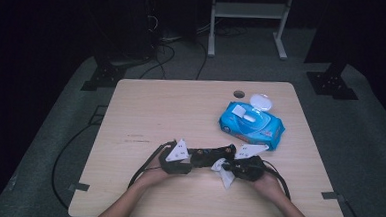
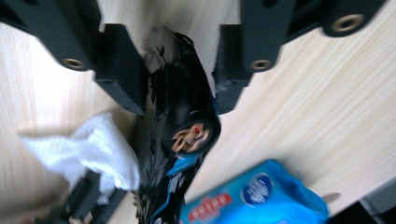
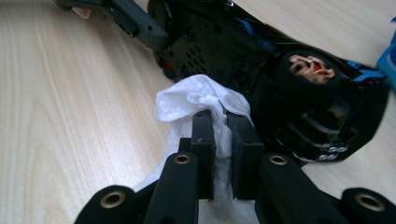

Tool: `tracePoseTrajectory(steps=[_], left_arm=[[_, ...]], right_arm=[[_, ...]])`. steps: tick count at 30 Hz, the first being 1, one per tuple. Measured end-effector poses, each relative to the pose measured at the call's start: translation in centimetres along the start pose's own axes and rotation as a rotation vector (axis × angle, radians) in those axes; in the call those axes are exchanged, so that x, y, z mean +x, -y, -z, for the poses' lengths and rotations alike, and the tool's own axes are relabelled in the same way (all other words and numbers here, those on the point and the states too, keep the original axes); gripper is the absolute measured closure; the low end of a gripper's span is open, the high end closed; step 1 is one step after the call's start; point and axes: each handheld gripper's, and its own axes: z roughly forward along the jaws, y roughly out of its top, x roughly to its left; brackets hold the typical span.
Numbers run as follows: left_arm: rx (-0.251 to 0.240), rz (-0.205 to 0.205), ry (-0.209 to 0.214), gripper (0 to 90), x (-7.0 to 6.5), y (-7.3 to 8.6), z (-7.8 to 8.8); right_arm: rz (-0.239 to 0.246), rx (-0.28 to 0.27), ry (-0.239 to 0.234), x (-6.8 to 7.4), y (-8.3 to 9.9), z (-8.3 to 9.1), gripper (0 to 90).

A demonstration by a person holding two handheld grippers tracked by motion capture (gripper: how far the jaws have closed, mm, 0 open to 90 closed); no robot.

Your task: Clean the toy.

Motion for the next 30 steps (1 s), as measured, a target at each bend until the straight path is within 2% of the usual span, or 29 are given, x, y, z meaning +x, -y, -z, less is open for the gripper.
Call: tracePoseTrajectory(steps=[3, 5, 7, 10, 11, 13, 18, 22, 25, 28, 30], left_arm=[[-0.007, 0.003, 0.004, 60.5, -0.2, -0.1, -0.2], [-0.028, 0.015, 0.006, 59.8, 0.0, -0.3, 0.0], [-0.037, 0.043, 0.010, 54.4, 0.2, -0.4, 0.0], [-0.042, 0.046, 0.016, 57.4, 0.3, -0.5, -0.1], [-0.041, 0.047, 0.015, 60.5, 0.4, -0.5, -0.1], [-0.040, 0.051, 0.019, 62.9, 0.4, -0.5, -0.1], [-0.047, 0.052, 0.031, 65.2, 0.4, -0.4, 0.1], [-0.044, 0.070, 0.042, 65.8, 0.4, -0.4, 0.2], [-0.042, 0.068, 0.047, 66.1, 0.4, -0.3, 0.4], [-0.048, 0.077, 0.048, 66.2, 0.6, 0.0, 0.7], [-0.047, 0.077, 0.048, 66.3, 0.7, 0.1, 0.8]], right_arm=[[0.000, 0.009, -0.001, 0.0, 0.2, -0.2, 81.3], [-0.003, -0.003, -0.004, 0.1, 0.1, 0.0, 81.3], [0.000, -0.020, -0.013, 0.3, -0.1, 0.3, 81.3], [0.006, -0.043, -0.021, 0.7, -0.5, 0.6, 81.3], [0.020, -0.066, -0.022, 1.0, -1.3, 1.1, 81.3], [0.018, -0.095, -0.027, 1.1, -2.0, 1.5, 81.4], [0.022, -0.148, -0.013, 1.5, -4.2, 2.1, 81.4], [0.027, -0.149, -0.012, 1.8, -6.2, 0.9, 81.5], [0.029, -0.120, -0.038, 2.1, -7.4, -1.0, 81.4], [0.030, -0.092, -0.042, 2.1, -7.7, -2.4, 81.5], [0.020, -0.095, -0.044, 1.8, -7.5, -2.3, 81.5]])
